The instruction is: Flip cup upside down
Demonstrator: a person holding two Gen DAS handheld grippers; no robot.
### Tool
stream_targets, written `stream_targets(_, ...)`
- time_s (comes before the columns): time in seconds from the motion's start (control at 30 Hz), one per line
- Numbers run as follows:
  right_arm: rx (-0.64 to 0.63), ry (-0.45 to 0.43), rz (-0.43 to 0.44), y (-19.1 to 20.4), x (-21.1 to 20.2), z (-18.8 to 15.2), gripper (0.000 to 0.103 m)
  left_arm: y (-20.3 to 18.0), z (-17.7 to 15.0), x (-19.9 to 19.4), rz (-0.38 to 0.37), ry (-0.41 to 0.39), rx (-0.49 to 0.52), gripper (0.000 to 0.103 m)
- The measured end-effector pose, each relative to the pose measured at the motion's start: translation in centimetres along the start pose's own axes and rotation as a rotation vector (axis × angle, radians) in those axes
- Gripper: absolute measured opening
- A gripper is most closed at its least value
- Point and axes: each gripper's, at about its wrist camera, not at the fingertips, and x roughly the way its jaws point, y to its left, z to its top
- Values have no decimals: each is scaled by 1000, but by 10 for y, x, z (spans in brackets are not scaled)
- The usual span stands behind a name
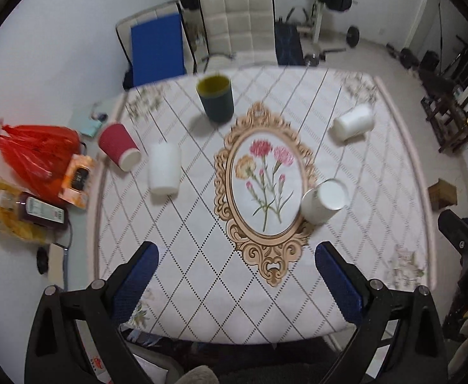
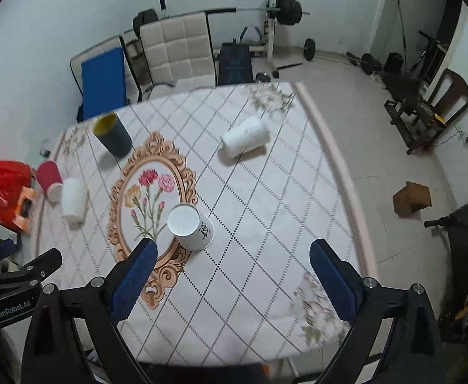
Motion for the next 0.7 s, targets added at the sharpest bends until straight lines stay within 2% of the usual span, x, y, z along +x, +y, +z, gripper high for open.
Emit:
stream_targets(0.17,-30,-41,5,-9,-75,1,98,0,-12,-58,-43,-43,-40,100)
stream_targets(0.33,-56,-91,3,-17,-144,-6,99,-7,-21,-108,-53,-89,-46,100)
stream_targets(0.5,-70,-135,25,-25,-197,-11,101,-12,-27,-137,-72,-111,-61,100)
stream_targets(0.7,-100,-138,44,-29,-226,-10,101,-13,-33,-152,-37,-138,-72,100)
